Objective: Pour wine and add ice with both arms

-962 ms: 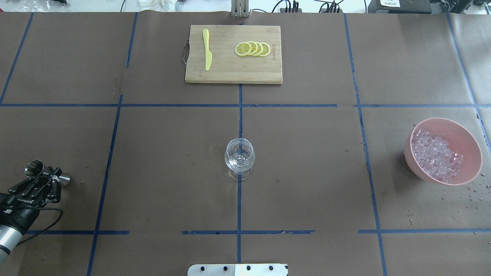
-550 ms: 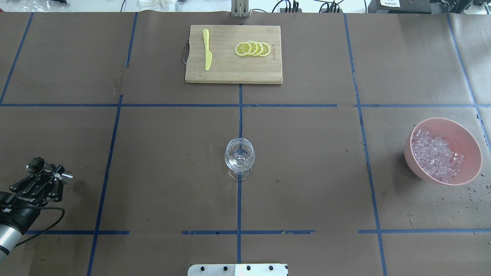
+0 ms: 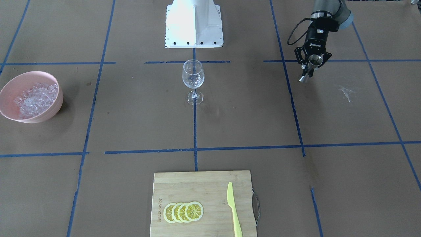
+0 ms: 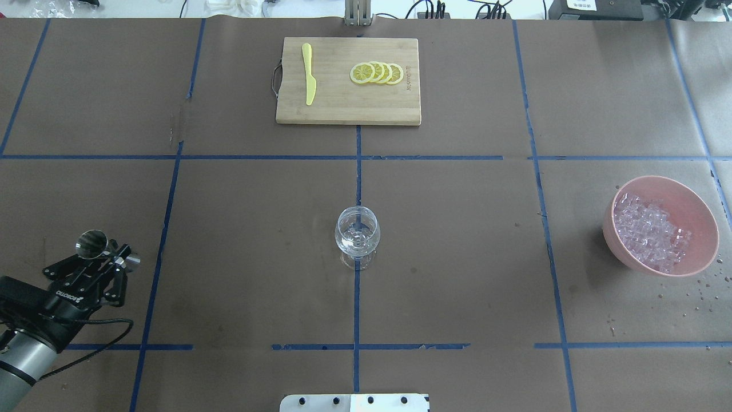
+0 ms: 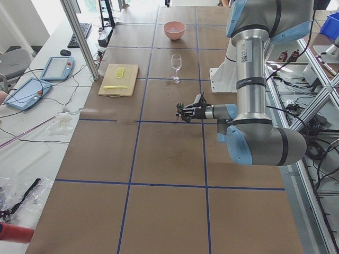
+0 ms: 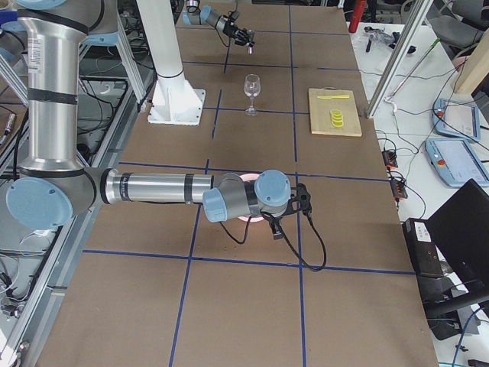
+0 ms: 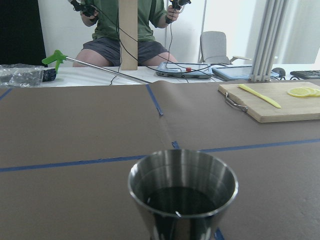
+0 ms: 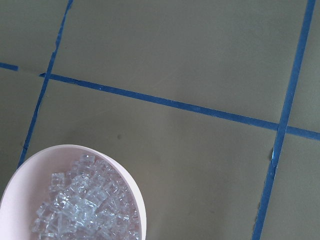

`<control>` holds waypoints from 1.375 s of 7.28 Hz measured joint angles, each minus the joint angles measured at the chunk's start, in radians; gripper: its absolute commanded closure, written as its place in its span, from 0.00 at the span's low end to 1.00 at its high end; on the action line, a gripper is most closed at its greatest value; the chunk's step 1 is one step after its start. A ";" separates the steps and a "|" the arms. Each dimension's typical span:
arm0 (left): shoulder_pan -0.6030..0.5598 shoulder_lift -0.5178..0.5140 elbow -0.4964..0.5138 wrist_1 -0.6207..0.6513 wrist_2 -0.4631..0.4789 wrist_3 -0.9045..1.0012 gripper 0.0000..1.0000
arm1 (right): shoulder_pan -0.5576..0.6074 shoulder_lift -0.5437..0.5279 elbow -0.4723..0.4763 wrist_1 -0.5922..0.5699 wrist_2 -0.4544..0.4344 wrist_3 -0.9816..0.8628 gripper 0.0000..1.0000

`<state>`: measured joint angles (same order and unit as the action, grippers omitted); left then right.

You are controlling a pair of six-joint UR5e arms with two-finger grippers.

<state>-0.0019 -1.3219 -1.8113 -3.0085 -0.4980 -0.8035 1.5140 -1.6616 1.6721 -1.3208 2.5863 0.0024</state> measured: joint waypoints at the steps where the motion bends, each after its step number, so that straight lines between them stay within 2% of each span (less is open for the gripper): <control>1: -0.001 -0.060 -0.013 0.012 -0.005 0.072 1.00 | 0.000 0.001 0.000 0.000 0.000 0.000 0.00; 5: -0.002 -0.287 -0.044 0.104 -0.057 0.288 1.00 | 0.000 0.002 0.000 0.000 0.000 0.000 0.00; 7: -0.007 -0.418 -0.049 0.278 -0.072 0.307 1.00 | 0.000 0.002 -0.003 0.000 0.000 0.000 0.00; 10: -0.069 -0.513 -0.067 0.477 -0.194 0.323 1.00 | 0.000 0.002 -0.006 0.000 0.000 0.000 0.00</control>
<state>-0.0706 -1.8353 -1.8779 -2.5316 -0.6925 -0.4806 1.5141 -1.6597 1.6661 -1.3207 2.5858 0.0025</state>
